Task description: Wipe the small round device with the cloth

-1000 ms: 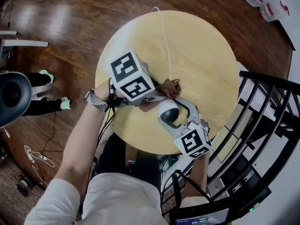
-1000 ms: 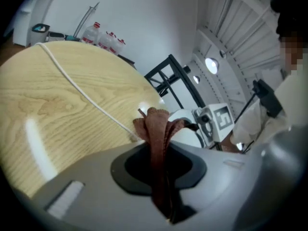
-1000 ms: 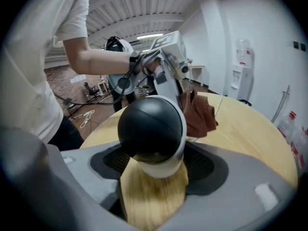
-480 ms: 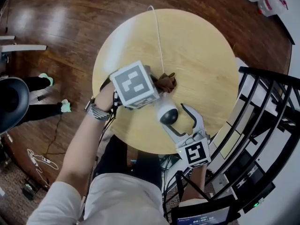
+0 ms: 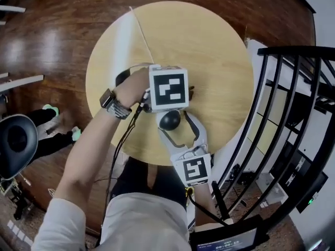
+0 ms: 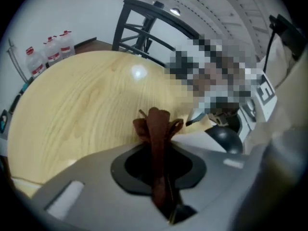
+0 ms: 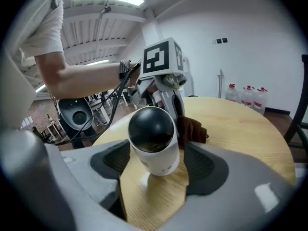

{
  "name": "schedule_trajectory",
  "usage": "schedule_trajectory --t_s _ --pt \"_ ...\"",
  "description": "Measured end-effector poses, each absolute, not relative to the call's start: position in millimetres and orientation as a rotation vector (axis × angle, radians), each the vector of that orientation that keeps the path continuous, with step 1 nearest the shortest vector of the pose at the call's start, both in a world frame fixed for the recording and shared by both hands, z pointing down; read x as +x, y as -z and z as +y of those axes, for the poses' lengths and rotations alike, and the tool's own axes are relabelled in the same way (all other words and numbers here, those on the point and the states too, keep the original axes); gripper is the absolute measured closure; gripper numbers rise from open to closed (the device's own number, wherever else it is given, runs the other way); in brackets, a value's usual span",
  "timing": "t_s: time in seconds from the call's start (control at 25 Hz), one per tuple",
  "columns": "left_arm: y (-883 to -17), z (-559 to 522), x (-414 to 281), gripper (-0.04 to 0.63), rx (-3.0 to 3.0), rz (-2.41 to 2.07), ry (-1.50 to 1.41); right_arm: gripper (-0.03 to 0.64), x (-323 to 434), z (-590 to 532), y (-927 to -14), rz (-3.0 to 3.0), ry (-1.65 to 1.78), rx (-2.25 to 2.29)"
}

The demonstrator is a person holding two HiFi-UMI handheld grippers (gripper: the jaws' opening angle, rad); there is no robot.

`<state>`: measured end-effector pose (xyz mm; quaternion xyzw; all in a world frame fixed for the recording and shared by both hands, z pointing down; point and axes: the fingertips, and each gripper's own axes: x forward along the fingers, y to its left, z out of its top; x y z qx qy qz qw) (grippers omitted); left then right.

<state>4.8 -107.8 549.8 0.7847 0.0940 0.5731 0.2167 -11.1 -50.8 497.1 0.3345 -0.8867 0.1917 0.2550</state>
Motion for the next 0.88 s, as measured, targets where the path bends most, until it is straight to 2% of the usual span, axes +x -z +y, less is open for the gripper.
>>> schedule_trajectory --t_s 0.16,0.28,0.48,0.88 --pt "-542.1 -107.7 5.4 0.528 2.126 0.325 -1.535 0.277 -16.5 -48.9 -496.2 -2.411 -0.466 0.883" --pt "-527.5 -102.0 14.7 0.529 2.117 0.41 -1.4 0.3 -19.1 -46.1 -496.8 -2.405 -0.453 0.871" --pt "-489.2 -91.9 29.6 0.528 2.142 0.555 -1.16 0.301 -19.6 -44.7 -500.8 -2.405 -0.455 0.862" --pt "-448.4 -77.4 22.9 0.528 2.162 0.679 -1.04 0.301 -13.0 -42.7 -518.0 -2.335 -0.401 0.852"
